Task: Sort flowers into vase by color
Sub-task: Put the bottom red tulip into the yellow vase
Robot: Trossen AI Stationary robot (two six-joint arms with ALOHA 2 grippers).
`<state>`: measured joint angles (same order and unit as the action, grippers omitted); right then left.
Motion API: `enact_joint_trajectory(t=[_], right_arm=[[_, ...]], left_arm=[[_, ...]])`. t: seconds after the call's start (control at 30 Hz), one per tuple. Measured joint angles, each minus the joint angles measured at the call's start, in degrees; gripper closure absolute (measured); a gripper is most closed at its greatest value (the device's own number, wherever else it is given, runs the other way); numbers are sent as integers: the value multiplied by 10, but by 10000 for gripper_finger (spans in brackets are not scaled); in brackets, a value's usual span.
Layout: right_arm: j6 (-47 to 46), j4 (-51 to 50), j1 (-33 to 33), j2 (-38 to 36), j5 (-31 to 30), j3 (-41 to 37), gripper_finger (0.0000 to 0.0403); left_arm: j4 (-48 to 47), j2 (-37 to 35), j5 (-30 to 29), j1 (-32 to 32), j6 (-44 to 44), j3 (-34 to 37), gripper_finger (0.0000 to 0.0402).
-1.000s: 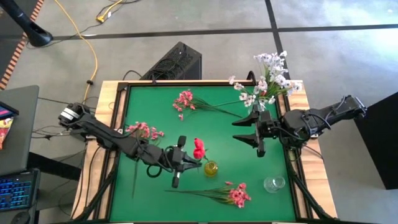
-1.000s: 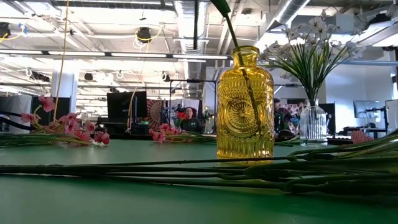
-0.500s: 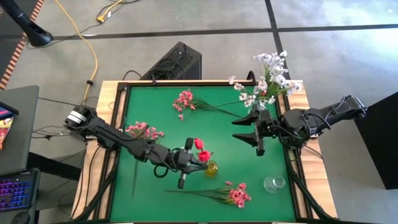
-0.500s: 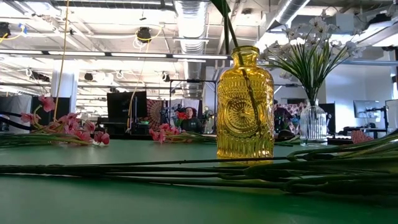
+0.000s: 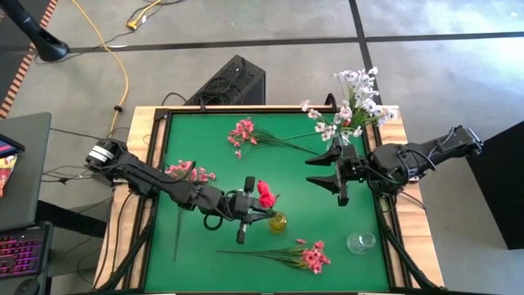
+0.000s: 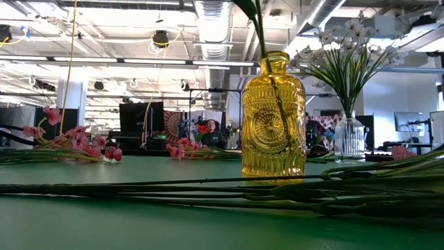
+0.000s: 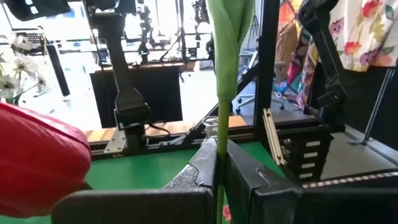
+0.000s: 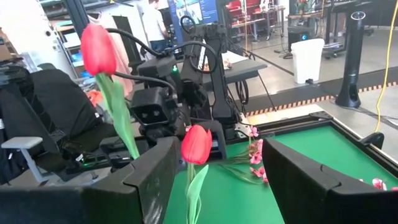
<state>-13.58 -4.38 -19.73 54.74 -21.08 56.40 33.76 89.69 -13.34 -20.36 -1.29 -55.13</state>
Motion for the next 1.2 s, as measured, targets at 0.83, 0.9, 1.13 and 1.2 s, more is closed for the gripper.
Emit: enact_joint_trajectory(t=[0.83, 0.9, 1.13, 1.2], right_arm=[[5, -4, 15, 0, 0, 0, 138], [5, -5, 15, 0, 0, 0, 138], [5, -5, 15, 0, 0, 0, 138], [5, -5, 15, 0, 0, 0, 138]], left_arm=[[10, 0, 24, 24, -3, 0, 401], [3, 0, 32, 27, 6, 0, 401], [-2, 4, 45, 31, 12, 0, 401], [-2, 4, 47, 31, 15, 0, 401]])
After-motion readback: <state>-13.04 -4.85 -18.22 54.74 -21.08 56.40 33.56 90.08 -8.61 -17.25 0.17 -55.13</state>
